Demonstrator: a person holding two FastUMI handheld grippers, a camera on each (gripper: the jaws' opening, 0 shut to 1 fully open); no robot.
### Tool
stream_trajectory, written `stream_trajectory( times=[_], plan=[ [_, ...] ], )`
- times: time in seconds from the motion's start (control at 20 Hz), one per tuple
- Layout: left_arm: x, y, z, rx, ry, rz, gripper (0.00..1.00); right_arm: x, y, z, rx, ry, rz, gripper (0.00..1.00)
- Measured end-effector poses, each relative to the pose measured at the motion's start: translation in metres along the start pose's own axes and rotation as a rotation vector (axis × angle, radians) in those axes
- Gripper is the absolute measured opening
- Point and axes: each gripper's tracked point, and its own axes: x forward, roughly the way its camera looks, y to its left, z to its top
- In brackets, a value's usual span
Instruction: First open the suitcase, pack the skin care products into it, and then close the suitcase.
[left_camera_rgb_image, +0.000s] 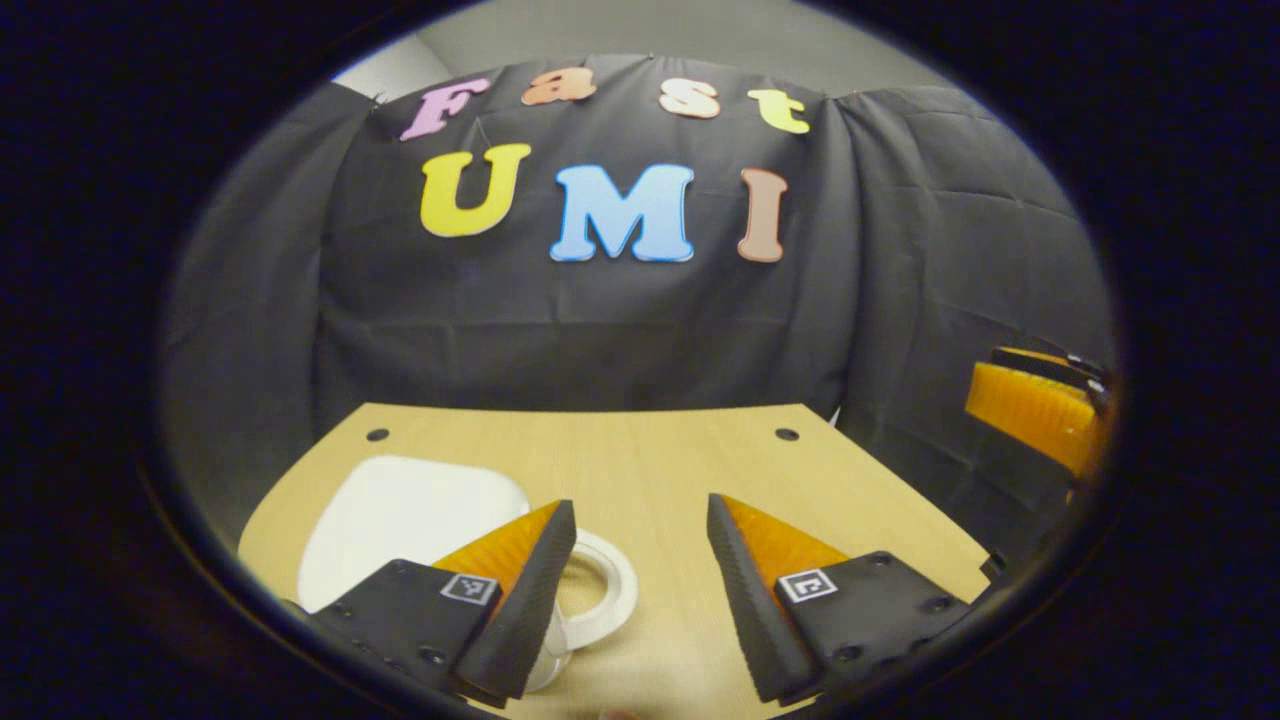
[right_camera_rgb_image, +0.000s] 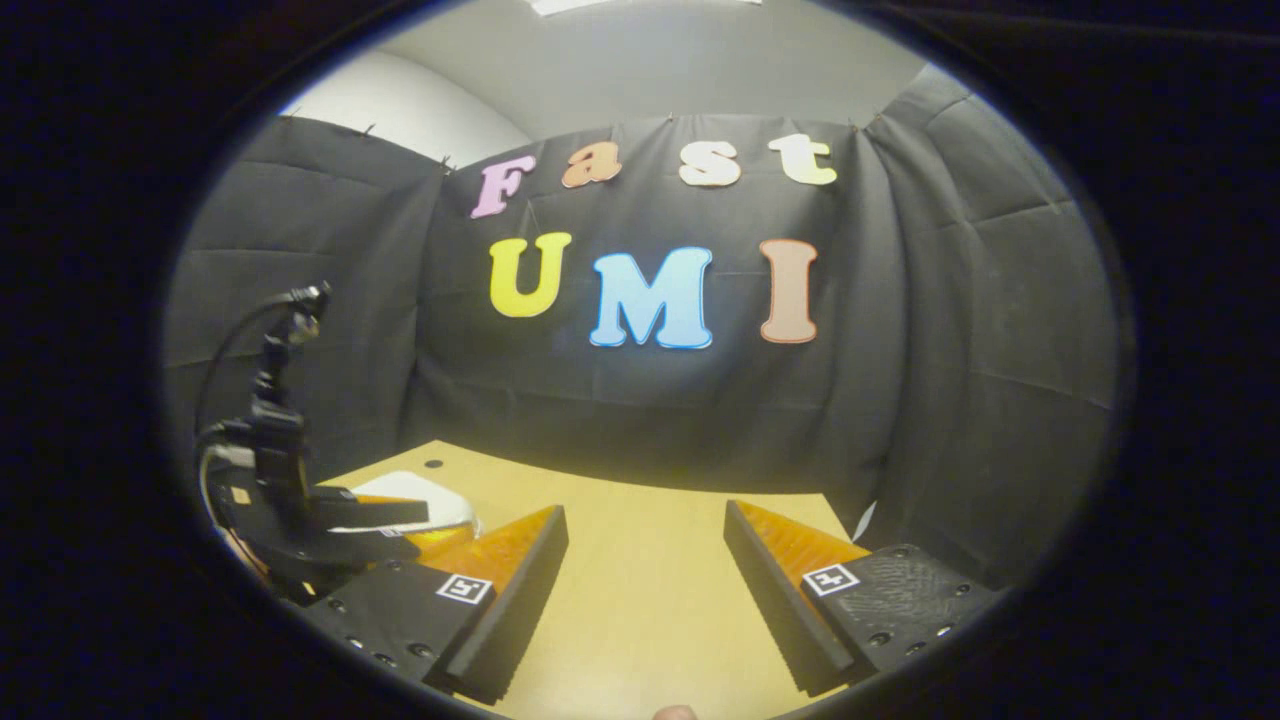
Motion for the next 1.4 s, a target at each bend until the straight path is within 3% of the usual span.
stream_trajectory(
  times=[0.1,0.35,0.6,1.1,1.4],
  plan=[
    [-0.023,-0.005,0.038,0.011,-0.107,0.005,0.95,-0.005,0.000,0.006,-0.003,-0.019,-0.022,0.96],
    [-0.065,-0.003,0.073,-0.037,-0.191,0.018,0.95,-0.015,0.007,0.011,-0.002,-0.033,-0.041,0.96],
    [-0.084,0.015,0.084,-0.017,-0.235,0.060,0.95,-0.023,0.015,0.014,0.002,-0.045,-0.046,0.96],
    [-0.103,0.005,0.091,0.043,-0.273,0.049,0.95,-0.035,0.009,0.029,0.004,-0.088,-0.098,0.96],
    [-0.111,0.004,0.088,0.017,-0.280,0.053,0.94,-0.040,0.015,0.031,0.001,-0.106,-0.096,0.95]
  ],
)
